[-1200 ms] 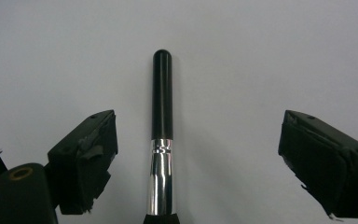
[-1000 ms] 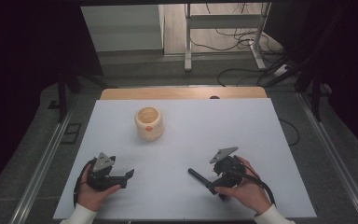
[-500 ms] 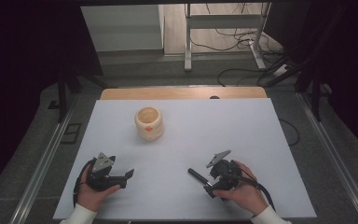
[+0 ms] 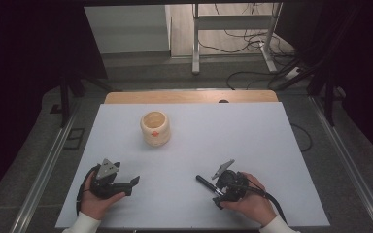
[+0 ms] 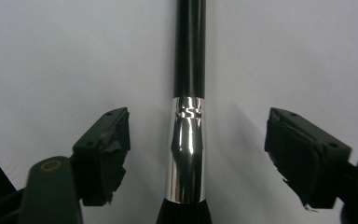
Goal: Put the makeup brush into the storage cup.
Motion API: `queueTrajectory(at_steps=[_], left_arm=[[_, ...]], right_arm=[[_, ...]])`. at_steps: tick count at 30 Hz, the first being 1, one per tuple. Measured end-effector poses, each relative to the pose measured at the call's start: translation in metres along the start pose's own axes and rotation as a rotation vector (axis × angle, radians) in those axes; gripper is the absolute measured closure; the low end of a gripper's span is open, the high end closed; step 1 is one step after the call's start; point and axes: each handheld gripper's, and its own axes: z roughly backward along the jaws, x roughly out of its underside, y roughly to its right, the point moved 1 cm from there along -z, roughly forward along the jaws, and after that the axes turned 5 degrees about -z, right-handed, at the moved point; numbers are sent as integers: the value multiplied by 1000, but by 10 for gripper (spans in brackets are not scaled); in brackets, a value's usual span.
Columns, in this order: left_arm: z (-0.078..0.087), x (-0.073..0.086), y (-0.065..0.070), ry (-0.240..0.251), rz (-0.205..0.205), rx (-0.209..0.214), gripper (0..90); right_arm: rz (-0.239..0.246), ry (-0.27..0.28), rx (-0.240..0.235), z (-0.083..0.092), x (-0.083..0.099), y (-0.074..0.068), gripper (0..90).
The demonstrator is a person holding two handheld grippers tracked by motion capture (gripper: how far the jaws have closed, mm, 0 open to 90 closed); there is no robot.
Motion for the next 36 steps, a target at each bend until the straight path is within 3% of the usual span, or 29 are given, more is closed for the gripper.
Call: queueTrajectory(at_steps=[12, 17, 18, 19, 22, 28, 36], left_arm=[[2, -1, 0, 17, -1, -13, 117], [2, -1, 0, 16, -4, -16, 118], [2, -1, 0, 17, -4, -17, 118], [3, -1, 0, 19, -4, -17, 118], [3, -1, 0, 19, -5, -19, 118], [3, -1, 0, 22, -6, -22, 119], [3, -1, 1, 21, -15, -28, 120]], right_arm=[[0, -56, 20, -5, 1, -2, 380], [-6, -92, -22, -4, -2, -2, 549], [-6, -92, -22, -4, -2, -2, 549], [-8, -104, -22, -3, -4, -1, 642], [-12, -124, -17, -4, -6, -1, 705], [13, -148, 26, -4, -10, -7, 711], [16, -137, 30, 1, -10, -3, 713]])
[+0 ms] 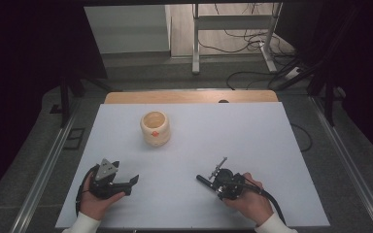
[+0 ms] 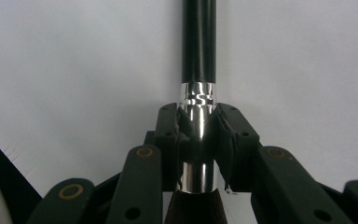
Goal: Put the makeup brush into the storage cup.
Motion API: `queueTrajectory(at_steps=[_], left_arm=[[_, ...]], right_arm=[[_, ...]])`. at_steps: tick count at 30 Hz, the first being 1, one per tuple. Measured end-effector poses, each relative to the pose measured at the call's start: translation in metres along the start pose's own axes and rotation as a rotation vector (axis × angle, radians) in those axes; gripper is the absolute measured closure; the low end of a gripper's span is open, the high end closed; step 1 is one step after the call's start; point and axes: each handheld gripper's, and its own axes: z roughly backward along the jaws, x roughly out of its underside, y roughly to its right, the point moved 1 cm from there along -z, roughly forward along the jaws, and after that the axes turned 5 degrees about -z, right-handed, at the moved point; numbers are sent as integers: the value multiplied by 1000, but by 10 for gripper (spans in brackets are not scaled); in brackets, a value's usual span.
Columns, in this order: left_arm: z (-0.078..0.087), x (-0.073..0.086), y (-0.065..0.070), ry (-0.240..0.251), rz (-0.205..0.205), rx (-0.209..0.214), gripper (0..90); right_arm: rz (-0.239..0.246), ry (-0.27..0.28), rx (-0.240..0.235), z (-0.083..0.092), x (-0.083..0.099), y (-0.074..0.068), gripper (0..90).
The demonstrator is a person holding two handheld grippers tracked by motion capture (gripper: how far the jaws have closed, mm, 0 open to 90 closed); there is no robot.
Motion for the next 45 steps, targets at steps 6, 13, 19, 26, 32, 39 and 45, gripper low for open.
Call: queueTrajectory(at_steps=[6, 13, 19, 26, 32, 39, 45], left_arm=[[0, 0, 0, 0, -2, -2, 120], [0, -1, 1, 2, -10, -6, 121], [0, -1, 3, 7, -17, -13, 122], [1, -1, 4, 19, -32, -27, 121], [-1, -3, 8, 25, -57, -23, 110], [-2, -3, 9, 23, -71, -28, 109], [-2, -3, 10, 24, -72, -19, 109]], right_arm=[[-2, 40, -19, 8, 0, 4, 713], [1, 75, -22, 15, 1, 7, 713], [-2, 90, -22, 18, 1, 8, 713], [2, 91, -29, 19, 1, 9, 713], [5, 102, -32, 22, -1, 10, 713], [9, 107, -37, 24, -4, 9, 713], [14, 119, -38, 26, -8, 8, 713]])
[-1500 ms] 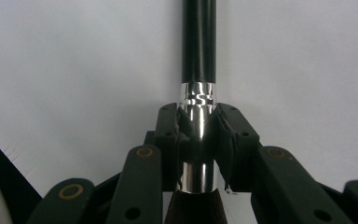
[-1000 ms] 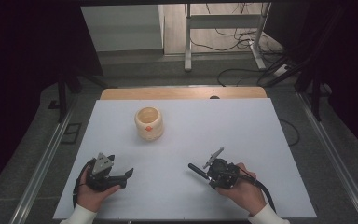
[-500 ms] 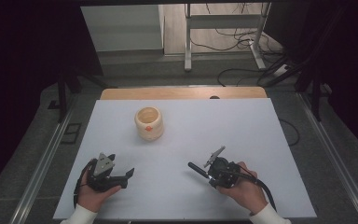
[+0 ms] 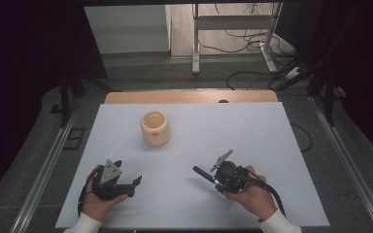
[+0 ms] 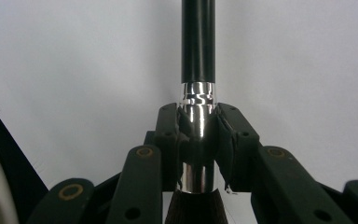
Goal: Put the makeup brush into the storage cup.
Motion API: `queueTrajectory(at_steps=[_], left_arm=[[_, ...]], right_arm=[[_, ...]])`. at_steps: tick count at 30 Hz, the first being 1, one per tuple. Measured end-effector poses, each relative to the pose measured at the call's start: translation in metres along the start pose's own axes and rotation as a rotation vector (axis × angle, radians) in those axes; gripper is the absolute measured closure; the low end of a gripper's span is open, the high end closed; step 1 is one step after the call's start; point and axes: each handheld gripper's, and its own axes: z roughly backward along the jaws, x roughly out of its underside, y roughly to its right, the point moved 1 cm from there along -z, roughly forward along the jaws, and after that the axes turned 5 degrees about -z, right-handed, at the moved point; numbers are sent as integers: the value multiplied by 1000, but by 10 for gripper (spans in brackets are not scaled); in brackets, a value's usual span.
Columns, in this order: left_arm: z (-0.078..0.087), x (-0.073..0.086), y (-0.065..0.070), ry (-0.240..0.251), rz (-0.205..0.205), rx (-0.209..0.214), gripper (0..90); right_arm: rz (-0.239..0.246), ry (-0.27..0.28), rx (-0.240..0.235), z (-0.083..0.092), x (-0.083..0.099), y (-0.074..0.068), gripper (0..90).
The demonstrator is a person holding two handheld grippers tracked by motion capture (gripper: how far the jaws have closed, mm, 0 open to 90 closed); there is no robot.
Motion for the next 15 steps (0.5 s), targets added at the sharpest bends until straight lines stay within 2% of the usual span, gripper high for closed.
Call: queueTrajectory(at_steps=[8, 11, 15], left_arm=[[-2, -3, 4, -8, -17, 24, 110], [-4, -4, 8, -11, -20, 52, 108], [-6, -7, 11, -9, -39, 61, 108]], right_arm=[[13, 8, -3, 2, -5, -2, 713], [18, 8, -2, 2, -7, -3, 713], [20, 8, 1, 2, -9, -4, 713]])
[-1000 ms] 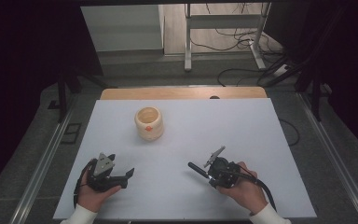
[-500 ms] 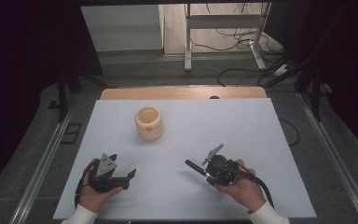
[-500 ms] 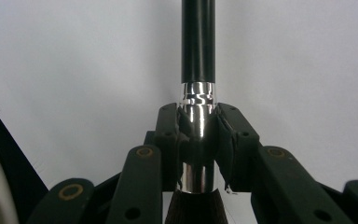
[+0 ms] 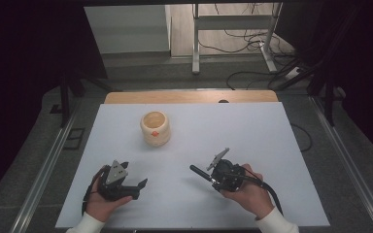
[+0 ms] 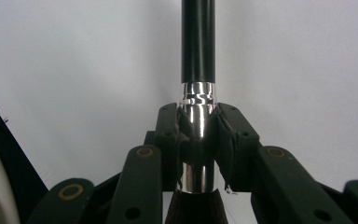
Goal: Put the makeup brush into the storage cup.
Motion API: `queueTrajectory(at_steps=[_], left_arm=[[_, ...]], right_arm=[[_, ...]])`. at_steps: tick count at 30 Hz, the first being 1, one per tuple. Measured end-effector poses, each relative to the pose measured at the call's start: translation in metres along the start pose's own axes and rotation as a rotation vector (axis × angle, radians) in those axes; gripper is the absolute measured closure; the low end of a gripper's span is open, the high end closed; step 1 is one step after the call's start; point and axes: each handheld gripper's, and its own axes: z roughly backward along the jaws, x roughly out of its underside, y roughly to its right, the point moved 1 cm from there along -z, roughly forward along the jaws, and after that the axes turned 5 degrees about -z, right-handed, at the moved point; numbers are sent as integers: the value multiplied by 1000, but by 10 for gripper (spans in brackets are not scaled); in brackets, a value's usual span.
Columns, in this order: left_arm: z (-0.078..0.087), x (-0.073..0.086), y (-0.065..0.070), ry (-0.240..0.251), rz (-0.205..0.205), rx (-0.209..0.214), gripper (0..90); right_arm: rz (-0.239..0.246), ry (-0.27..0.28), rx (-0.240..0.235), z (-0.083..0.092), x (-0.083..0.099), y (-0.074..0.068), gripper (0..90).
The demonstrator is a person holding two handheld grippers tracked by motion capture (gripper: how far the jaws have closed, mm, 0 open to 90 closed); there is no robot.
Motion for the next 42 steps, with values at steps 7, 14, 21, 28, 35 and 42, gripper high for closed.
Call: queueTrajectory(at_steps=[7, 14, 21, 28, 35, 42], left_arm=[[-1, -4, 2, 16, 7, 14, 109], [-3, -10, 6, 28, 2, 24, 115], [-5, -17, 11, 36, 9, 43, 106], [-6, -20, 14, 33, -5, 39, 105], [-9, -29, 22, 25, -55, 43, 99], [-11, -36, 27, 18, -88, 61, 100]], right_arm=[[11, 7, 1, 1, -4, -1, 713], [17, 12, 7, 3, -7, -4, 713], [25, 17, 5, 2, -12, -4, 713], [29, 19, 7, 2, -13, -4, 713], [26, 17, 8, 1, -14, -3, 713], [29, 16, 4, 0, -17, -5, 713]])
